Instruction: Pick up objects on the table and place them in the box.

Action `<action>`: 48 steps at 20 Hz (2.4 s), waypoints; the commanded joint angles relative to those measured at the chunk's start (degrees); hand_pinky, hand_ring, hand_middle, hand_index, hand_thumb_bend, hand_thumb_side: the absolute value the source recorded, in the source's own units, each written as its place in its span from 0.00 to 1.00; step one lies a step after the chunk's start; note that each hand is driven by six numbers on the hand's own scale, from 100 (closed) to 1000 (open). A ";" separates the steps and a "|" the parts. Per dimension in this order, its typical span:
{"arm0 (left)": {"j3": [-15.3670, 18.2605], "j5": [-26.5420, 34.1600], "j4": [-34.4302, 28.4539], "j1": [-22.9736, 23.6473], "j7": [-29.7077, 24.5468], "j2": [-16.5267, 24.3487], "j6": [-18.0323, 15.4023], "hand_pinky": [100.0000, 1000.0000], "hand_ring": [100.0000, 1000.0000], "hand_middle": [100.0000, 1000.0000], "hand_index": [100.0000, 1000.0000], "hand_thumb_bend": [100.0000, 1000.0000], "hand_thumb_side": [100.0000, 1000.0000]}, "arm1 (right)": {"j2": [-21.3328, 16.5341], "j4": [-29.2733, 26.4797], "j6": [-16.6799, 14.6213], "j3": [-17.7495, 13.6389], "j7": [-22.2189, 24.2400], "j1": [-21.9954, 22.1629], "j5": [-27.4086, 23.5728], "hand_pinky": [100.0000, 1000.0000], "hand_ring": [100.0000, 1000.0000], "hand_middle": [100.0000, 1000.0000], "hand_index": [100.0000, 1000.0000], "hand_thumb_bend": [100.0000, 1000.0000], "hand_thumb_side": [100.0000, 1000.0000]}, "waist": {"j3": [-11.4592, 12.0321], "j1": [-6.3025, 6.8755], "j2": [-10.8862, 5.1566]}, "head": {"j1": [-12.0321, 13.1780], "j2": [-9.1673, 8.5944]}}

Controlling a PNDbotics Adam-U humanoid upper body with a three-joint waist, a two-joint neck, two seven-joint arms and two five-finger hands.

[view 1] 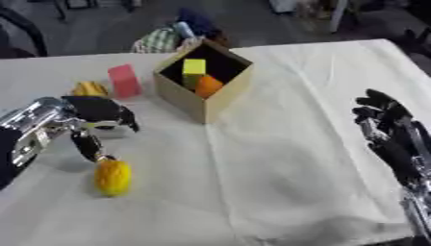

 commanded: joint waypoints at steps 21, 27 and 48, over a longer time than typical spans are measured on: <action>0.80 18.13 -16.17 3.05 -23.40 10.30 5.63 0.82 0.79 0.84 0.89 0.61 0.17 | -1.38 -0.10 -0.19 -0.11 0.45 0.05 0.32 0.76 0.77 0.76 0.89 0.00 0.42 | -0.07 0.86 -1.46 | -0.16 -0.13; -1.15 11.60 -14.95 2.92 -19.97 6.50 5.31 0.80 0.78 0.83 0.88 0.59 0.21 | -1.18 -0.11 -0.18 -0.04 0.54 -0.27 0.27 0.76 0.77 0.76 0.89 0.00 0.42 | -0.39 0.52 -1.21 | -0.06 -0.13; -1.82 1.99 -9.96 5.59 -6.30 0.55 3.77 0.47 0.40 0.39 0.51 0.28 0.00 | -0.96 -0.15 -0.18 -0.19 0.42 -0.29 0.21 0.76 0.77 0.76 0.89 0.00 0.42 | -0.84 0.51 -0.96 | 0.39 -0.13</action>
